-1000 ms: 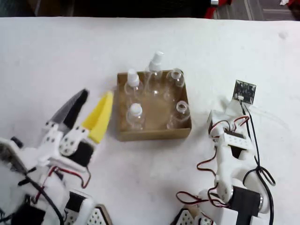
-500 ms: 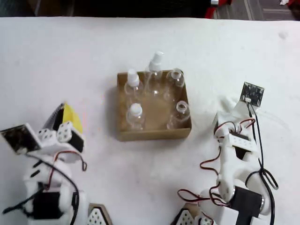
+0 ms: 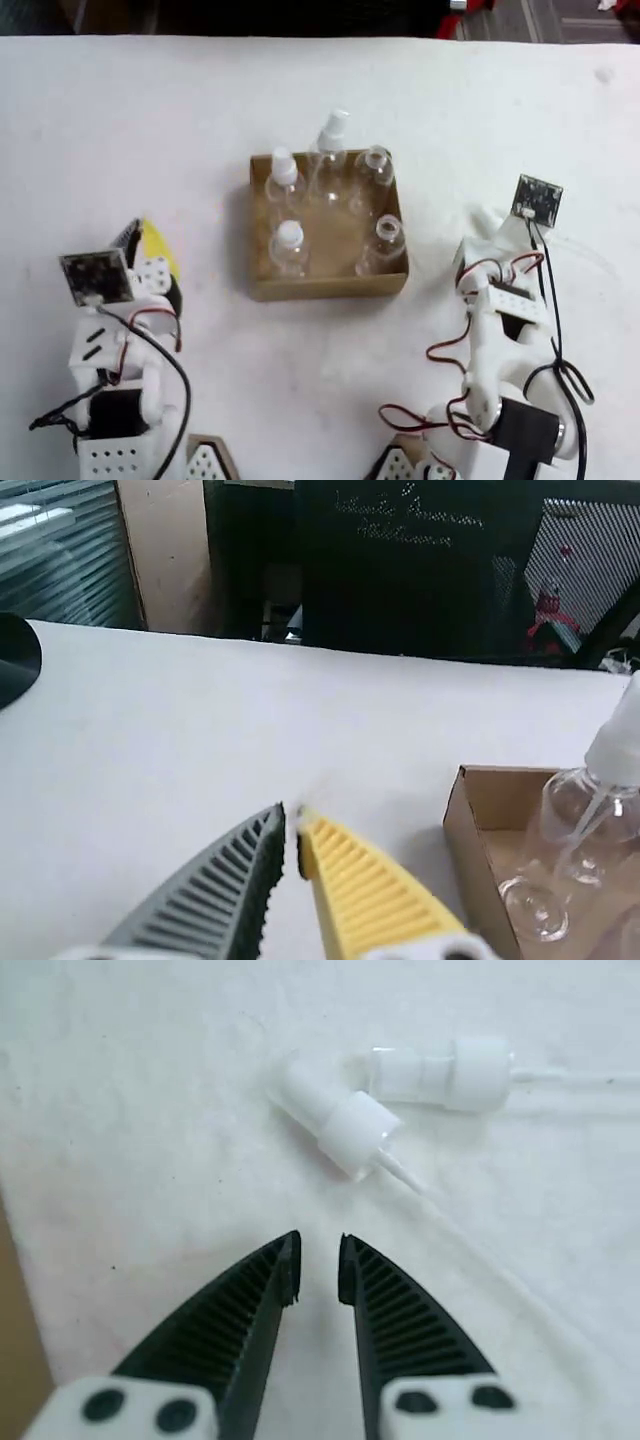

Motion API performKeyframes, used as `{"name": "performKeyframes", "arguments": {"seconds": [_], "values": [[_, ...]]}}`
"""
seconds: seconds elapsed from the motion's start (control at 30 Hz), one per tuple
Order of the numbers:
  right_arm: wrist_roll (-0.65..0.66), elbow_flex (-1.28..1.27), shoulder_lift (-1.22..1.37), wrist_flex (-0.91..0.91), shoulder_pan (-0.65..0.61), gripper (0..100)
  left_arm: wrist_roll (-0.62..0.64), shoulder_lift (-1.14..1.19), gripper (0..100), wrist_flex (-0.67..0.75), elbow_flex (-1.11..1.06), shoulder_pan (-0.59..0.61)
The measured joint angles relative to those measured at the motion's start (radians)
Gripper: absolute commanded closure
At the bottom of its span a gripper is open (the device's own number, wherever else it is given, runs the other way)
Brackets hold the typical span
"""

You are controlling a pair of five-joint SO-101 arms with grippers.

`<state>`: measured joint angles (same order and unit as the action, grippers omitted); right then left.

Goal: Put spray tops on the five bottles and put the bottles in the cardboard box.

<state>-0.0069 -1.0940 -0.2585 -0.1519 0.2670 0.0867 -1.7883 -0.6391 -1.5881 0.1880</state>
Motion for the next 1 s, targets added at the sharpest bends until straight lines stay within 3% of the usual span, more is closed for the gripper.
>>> {"name": "performKeyframes", "arguments": {"seconds": [0.1,0.33,0.53,1.0], "values": [[0.000,0.000,0.000,0.000,0.000,94.6,-0.069,0.000,98,-0.021,0.000,0.000],[0.000,0.000,0.000,0.000,0.000,94.6,-0.097,0.000,98,-0.031,-0.009,-0.015],[0.000,0.000,-0.097,-0.091,0.000,94.6,-0.206,-0.012,98,0.083,-0.104,-0.084],[0.000,-0.011,-0.138,-0.118,0.064,94.4,-0.218,-0.017,98,0.021,-0.107,-0.146]]}}
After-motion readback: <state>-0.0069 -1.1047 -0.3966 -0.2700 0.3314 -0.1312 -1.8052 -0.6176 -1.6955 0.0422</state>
